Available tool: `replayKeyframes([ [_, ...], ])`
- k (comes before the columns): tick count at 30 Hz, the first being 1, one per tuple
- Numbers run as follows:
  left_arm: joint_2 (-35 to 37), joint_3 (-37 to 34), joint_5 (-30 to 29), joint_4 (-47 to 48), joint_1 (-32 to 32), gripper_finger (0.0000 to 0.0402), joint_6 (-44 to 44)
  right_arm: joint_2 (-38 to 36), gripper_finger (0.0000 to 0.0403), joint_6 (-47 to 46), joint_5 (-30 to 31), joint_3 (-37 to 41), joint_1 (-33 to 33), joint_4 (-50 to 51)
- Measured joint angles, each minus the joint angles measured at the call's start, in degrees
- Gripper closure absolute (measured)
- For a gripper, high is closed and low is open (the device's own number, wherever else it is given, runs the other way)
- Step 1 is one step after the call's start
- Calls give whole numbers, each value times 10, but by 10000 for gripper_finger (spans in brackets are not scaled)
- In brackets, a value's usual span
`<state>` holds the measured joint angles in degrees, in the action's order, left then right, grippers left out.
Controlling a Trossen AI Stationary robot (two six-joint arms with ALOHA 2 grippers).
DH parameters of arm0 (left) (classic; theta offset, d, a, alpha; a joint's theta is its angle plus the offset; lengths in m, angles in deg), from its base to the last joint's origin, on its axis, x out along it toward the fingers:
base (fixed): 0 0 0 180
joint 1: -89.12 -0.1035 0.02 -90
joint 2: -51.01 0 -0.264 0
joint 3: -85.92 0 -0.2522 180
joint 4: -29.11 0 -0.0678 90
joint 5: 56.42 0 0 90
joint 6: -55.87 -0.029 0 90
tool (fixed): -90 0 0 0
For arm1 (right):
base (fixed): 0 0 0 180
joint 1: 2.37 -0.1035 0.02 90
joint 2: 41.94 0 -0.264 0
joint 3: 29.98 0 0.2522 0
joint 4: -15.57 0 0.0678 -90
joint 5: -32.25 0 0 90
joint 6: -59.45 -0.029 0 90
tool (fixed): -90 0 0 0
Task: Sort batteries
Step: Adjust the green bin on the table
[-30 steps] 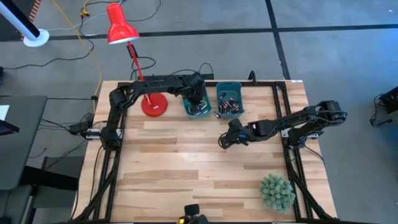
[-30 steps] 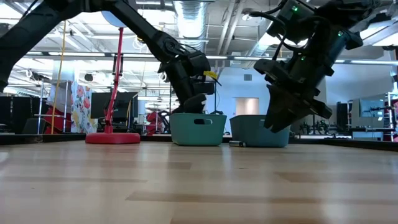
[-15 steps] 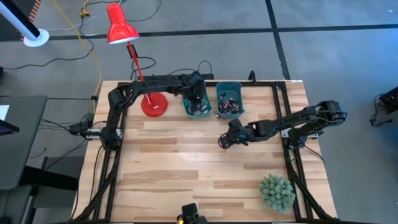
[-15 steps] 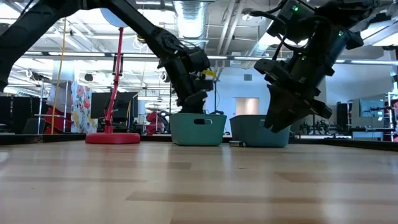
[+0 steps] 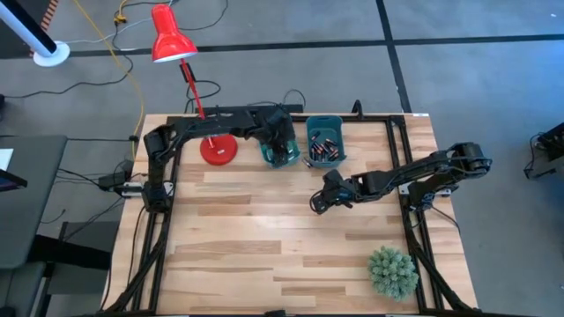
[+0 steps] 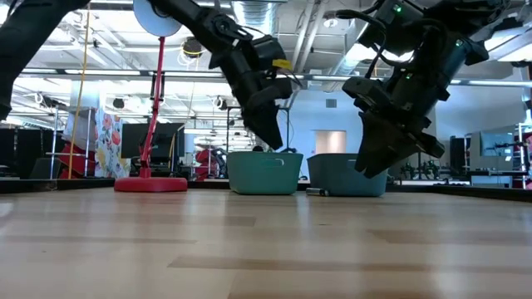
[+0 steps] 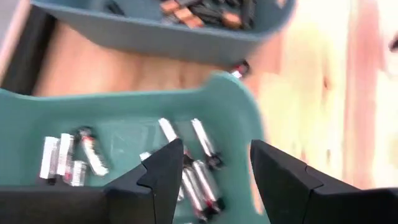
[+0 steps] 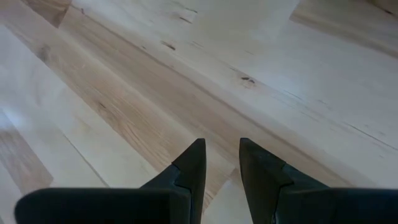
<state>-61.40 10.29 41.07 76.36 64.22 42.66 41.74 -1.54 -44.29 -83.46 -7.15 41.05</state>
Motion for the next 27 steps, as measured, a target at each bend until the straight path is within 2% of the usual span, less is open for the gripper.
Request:
replayKeyframes([
  [8, -1, 0, -57, 0, 41, 221, -13, 0, 290, 8, 0, 0, 0, 0],
  [18, -1, -2, -52, 35, 43, 221, 3, 0, 290, 10, 0, 0, -5, -2],
  [23, -2, -34, -53, 31, 44, 221, 5, 0, 290, 10, 0, 0, -9, -2],
  [27, -3, -59, -83, 33, 45, 221, 10, 0, 290, 10, 0, 0, -12, -4],
])
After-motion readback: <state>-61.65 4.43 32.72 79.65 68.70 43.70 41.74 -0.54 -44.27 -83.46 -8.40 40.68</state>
